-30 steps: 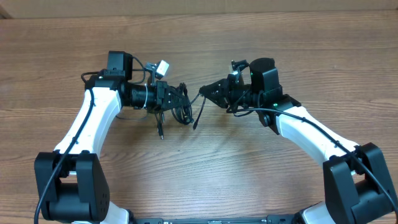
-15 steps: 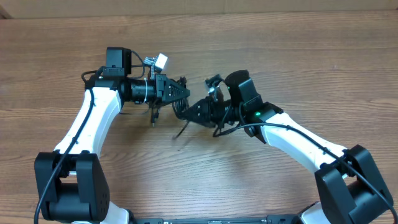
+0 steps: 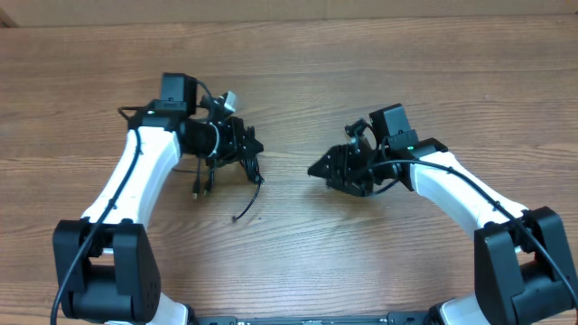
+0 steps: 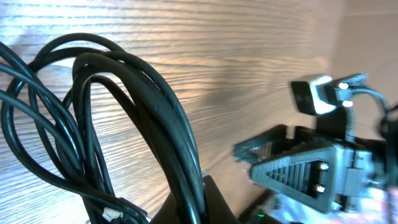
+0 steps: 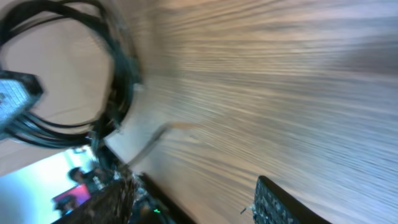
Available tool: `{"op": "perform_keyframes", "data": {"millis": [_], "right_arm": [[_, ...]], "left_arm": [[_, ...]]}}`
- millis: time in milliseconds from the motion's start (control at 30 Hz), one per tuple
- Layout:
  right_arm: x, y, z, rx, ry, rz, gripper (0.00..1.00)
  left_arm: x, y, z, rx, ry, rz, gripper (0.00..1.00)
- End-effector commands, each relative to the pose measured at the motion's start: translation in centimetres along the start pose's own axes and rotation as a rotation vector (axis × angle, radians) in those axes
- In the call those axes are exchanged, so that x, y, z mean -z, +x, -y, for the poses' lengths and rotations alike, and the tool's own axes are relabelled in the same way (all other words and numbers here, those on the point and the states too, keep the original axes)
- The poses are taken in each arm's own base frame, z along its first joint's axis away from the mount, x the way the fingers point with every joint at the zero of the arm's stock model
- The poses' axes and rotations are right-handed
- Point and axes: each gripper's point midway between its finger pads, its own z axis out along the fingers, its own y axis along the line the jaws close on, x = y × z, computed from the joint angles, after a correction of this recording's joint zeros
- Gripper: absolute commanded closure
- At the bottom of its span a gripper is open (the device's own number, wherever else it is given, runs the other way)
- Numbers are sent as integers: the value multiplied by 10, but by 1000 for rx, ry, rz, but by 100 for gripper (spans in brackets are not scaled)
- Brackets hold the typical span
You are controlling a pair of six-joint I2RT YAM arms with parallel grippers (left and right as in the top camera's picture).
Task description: Untangle cables
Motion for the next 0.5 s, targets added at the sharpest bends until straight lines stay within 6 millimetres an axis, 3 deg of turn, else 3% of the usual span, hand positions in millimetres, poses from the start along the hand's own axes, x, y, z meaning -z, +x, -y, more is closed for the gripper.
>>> {"op": "perform_keyframes", "data": {"millis": [0,200,367,467], "right_arm": [[8,-7,23,60,122,53,39],[11,-7,41,43,218,69,39],[12,-10,45,43,245,85,39],[15,-13,50,41,272,101,39]], "left_arm": [[-11,1,-2,-83,-160,22,96],[-40,19,-3,-154,-403,34,96],[-68,40,11,-208,-441,-4,95],[-86,51,17,-244,-436,-36,83]]}}
